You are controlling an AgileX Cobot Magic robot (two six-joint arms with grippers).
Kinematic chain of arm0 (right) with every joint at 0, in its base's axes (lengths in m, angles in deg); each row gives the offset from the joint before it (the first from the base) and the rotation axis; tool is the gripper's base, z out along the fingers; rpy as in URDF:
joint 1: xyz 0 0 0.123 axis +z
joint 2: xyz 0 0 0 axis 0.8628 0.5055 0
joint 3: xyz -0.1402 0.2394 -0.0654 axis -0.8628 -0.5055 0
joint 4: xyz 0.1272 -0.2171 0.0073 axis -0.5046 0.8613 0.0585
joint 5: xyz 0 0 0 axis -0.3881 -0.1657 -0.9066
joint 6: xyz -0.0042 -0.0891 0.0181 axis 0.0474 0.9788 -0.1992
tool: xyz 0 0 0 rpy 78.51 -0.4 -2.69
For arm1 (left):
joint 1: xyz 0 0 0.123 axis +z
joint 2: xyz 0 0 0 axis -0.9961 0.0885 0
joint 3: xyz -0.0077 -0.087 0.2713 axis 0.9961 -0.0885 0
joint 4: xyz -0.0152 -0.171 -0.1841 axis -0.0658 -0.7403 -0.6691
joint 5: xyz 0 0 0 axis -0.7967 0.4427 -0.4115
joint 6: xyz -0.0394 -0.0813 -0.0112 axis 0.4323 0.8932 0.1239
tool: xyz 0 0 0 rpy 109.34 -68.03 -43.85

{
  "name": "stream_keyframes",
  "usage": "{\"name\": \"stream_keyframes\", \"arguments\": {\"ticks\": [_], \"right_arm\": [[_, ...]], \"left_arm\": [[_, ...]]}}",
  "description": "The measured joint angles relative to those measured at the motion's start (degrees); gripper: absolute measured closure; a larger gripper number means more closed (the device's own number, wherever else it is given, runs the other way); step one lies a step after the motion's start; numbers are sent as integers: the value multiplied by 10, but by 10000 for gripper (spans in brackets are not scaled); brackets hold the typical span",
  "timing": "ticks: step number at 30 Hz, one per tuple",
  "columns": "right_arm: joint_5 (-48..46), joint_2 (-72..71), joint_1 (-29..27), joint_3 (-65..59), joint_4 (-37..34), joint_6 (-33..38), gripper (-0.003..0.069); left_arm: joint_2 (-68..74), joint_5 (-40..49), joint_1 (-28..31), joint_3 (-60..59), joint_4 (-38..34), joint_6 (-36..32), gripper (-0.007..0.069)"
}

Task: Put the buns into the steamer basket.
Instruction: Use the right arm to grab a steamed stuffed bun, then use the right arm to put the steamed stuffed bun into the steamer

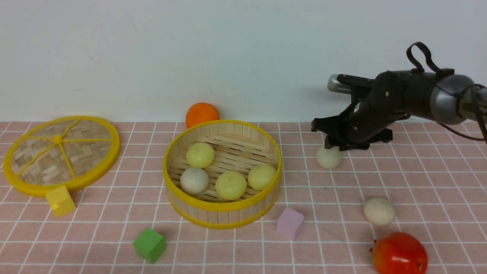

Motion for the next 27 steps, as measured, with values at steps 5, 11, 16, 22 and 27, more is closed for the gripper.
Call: {"name": "stream_keyframes", "arguments": {"ticks": [5,11,16,22,27], "right_arm": [[3,12,1,0,-19,0,415],[3,14,1,0,-22,1,480],[-21,6,2,18,-62,11,638],[-25,-26,30,73,-162,91,640],[-17,-30,92,91,-276,182,640]], "left_arm": [[0,0,0,0,0,0,551],[0,0,0,0,0,0,551],[0,-1,0,0,0,0,551],[0,-1,0,0,0,0,551],[0,-1,0,0,0,0,551]]}}
